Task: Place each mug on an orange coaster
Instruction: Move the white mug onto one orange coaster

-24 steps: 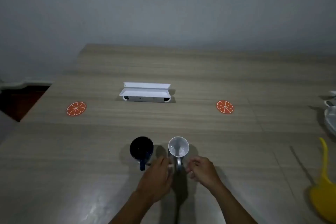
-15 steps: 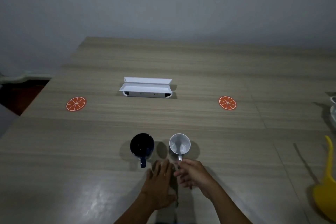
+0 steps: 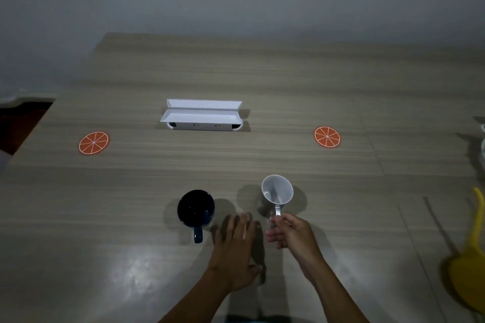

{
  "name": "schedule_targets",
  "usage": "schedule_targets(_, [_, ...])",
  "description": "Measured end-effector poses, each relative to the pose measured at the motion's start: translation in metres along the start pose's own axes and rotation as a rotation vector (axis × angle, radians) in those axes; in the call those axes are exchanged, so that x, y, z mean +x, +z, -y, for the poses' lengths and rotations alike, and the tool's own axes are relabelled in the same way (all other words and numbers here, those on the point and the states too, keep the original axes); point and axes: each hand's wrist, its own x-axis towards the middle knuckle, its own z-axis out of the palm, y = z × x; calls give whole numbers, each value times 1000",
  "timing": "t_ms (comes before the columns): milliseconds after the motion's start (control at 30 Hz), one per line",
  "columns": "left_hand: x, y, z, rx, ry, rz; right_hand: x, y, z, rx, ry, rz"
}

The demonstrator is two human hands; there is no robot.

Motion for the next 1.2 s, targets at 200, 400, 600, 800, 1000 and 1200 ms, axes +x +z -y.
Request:
schedule_targets(200, [49,-21,-14,14,17,7,21,-33,17,11,-71,-115])
schedule_targets(400, [110,-43,-26,23,25,-2,59,-63,38,48,-88,-202])
schedule_targets(600, [160,-51,-31,-16,-45,156,94,-84,59,52,-107,-261])
schedule_targets(800, [177,-45,-27,-34,-81,299,126,-99,64,61,-113,-311])
schedule_targets(1000, [176,-45,-27,-62,-82,285,151,-104,72,65,-157,-371])
schedule_targets(1200, [171,-40,-29,-38,-68,183,176,-115,90,49,-221,-402])
